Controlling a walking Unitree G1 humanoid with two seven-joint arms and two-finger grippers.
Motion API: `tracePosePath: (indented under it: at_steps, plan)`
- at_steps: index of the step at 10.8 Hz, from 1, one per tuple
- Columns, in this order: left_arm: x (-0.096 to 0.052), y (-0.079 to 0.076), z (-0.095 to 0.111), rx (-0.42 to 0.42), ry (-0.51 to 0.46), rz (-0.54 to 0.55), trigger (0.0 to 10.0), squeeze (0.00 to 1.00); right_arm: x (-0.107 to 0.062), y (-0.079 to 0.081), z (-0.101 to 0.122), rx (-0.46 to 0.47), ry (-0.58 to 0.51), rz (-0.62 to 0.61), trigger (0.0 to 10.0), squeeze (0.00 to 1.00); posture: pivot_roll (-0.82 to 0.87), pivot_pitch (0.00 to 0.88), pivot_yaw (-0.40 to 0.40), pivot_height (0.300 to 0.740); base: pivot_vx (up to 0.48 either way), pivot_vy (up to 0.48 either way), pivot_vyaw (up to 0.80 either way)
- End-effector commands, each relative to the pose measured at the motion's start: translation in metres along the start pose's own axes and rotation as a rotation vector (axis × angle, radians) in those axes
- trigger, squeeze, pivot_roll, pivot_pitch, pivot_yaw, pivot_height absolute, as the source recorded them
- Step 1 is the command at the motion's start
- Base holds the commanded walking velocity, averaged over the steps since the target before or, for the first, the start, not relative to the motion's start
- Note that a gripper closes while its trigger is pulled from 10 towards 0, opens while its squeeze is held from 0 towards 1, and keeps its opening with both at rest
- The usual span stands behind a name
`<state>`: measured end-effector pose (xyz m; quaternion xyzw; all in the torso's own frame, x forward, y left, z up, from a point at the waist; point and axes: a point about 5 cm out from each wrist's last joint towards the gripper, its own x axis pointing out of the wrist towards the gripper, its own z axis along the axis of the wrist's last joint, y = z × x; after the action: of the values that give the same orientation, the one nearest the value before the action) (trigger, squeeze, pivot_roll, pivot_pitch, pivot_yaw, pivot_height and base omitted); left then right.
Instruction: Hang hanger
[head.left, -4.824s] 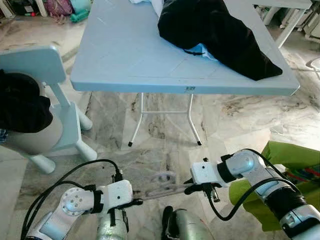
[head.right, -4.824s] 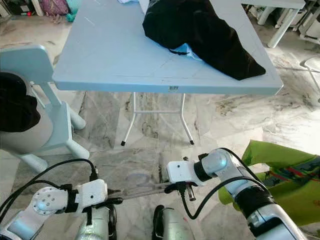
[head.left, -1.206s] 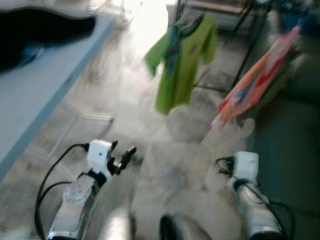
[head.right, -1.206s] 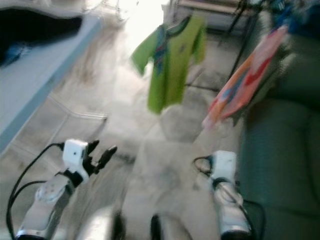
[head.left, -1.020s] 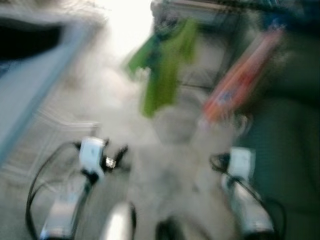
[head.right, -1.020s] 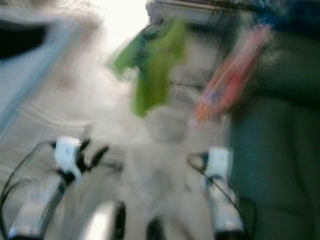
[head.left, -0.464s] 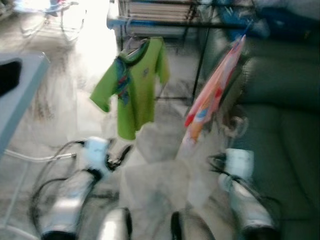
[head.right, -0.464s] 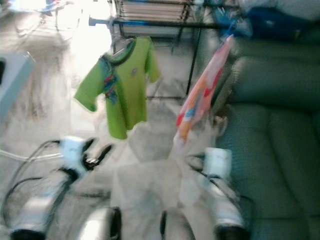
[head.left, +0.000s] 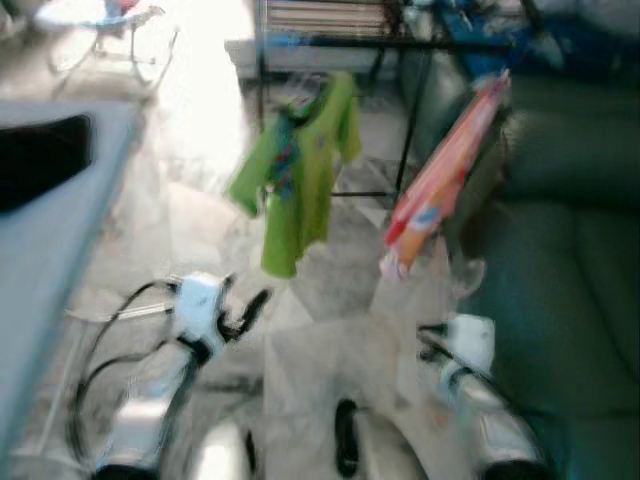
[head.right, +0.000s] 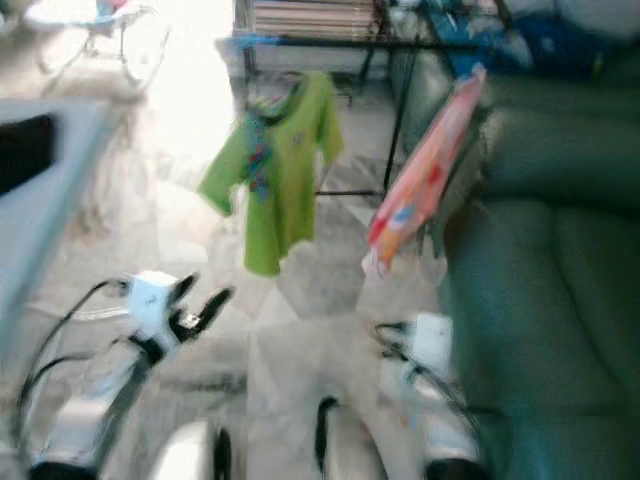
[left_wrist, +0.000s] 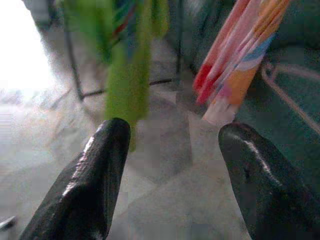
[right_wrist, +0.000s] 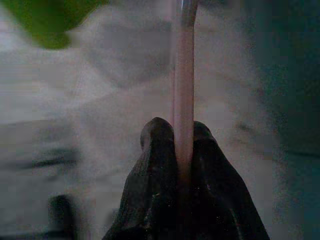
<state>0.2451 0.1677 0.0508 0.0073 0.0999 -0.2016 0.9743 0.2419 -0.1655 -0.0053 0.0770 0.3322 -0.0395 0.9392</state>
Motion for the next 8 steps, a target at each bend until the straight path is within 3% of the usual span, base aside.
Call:
tracePosePath:
  at_steps: [1,2,3,8]
  plan:
    - [0.001,-0.007,0.000,-0.003,-0.007,-0.015,10.0,0.00,0.000,-0.007,0.012,-0.004,-0.046,-0.012,10.0,0.00,-0.01,0.203,-0.069,0.740,0.000,0.000,0.00]
    - [0.001,-0.008,0.000,-0.014,-0.018,-0.017,10.0,0.00,0.000,-0.004,0.022,-0.005,-0.104,0.019,10.0,0.00,-0.02,0.202,-0.071,0.740,0.255,0.000,0.00]
    - [0.002,-0.010,-0.001,-0.018,-0.019,-0.017,10.0,0.00,-0.002,0.001,0.043,-0.094,-0.225,0.055,10.0,0.00,-0.02,0.202,-0.072,0.740,0.330,0.000,0.00]
    - [0.004,-0.013,-0.001,-0.028,-0.025,-0.026,10.0,0.00,0.000,-0.005,0.057,-0.165,-0.302,0.032,10.0,0.00,-0.02,0.203,-0.076,0.740,0.362,0.000,0.00]
